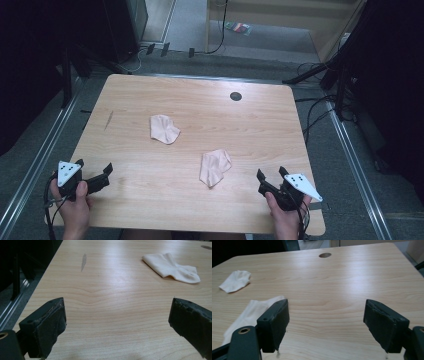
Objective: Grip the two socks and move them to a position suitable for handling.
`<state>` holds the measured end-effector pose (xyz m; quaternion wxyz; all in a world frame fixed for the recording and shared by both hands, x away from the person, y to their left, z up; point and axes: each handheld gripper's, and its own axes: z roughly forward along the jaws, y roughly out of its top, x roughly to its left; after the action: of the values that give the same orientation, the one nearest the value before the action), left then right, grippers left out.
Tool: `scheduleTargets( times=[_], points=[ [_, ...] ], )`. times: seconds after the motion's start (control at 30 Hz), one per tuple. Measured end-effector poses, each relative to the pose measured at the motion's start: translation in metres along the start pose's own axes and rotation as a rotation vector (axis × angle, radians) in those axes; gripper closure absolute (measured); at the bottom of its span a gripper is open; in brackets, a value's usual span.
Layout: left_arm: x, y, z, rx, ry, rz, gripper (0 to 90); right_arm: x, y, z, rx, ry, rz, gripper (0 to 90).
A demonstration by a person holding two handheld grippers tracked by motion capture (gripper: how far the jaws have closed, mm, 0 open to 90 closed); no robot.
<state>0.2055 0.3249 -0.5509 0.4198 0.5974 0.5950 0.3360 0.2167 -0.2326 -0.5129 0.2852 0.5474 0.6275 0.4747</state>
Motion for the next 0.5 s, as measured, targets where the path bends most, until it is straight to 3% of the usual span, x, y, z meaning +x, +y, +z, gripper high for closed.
scheduleTargets(
  times=[0.17, 0.5],
  points=[
    [0.000, 0.000, 0.000, 0.001, 0.000, 0.000, 1.6, 0.017, 0.004, 0.008, 0.014, 0.043, 0.019, 22.2],
    [-0.001, 0.000, 0.001, 0.006, 0.000, 0.007, 1.6, 0.056, 0.007, 0.032, 0.072, 0.102, -0.027, 25.4]
  ],
)
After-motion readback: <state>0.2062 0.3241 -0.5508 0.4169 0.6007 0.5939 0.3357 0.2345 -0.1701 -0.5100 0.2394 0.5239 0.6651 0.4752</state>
